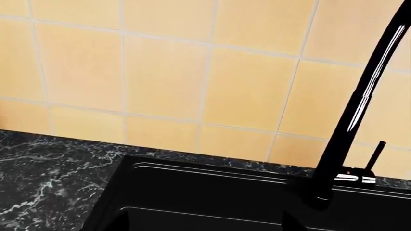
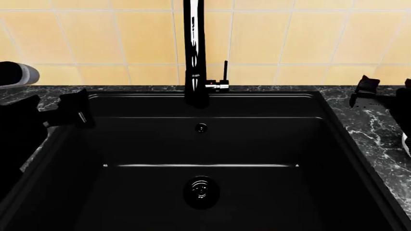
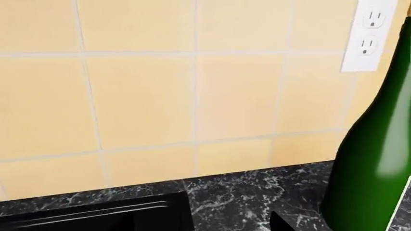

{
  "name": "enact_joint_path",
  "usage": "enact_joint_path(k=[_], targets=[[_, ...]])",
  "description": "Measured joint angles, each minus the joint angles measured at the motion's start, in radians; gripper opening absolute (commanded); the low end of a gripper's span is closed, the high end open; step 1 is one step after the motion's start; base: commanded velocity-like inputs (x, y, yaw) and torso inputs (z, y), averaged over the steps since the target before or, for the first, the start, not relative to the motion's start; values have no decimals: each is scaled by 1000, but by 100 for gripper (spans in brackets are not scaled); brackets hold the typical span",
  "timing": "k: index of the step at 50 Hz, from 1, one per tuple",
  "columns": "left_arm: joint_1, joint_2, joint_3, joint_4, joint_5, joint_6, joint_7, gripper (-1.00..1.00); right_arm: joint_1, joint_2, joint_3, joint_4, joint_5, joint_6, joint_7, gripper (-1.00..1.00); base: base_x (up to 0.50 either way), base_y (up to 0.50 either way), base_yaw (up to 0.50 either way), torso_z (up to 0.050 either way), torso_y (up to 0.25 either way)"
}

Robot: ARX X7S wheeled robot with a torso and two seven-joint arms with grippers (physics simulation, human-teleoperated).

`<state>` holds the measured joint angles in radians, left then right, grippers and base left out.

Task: Pick the cup and bowl from the sink and place them on the counter for drying.

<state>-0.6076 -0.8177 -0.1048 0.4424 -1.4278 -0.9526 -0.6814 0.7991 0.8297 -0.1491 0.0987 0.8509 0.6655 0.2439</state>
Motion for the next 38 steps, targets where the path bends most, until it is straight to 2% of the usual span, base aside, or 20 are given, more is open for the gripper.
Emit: enact_joint_path(k=[26, 38], targets=[[-20, -10, 6, 0, -4, 0, 2, 100, 44, -11, -25, -107, 88, 75, -53, 100, 0, 0, 0, 0, 0], [-98, -24, 81, 15, 44, -39, 21, 100, 138, -27, -49, -138, 149, 192, -14, 100, 0, 0, 0, 0, 0]])
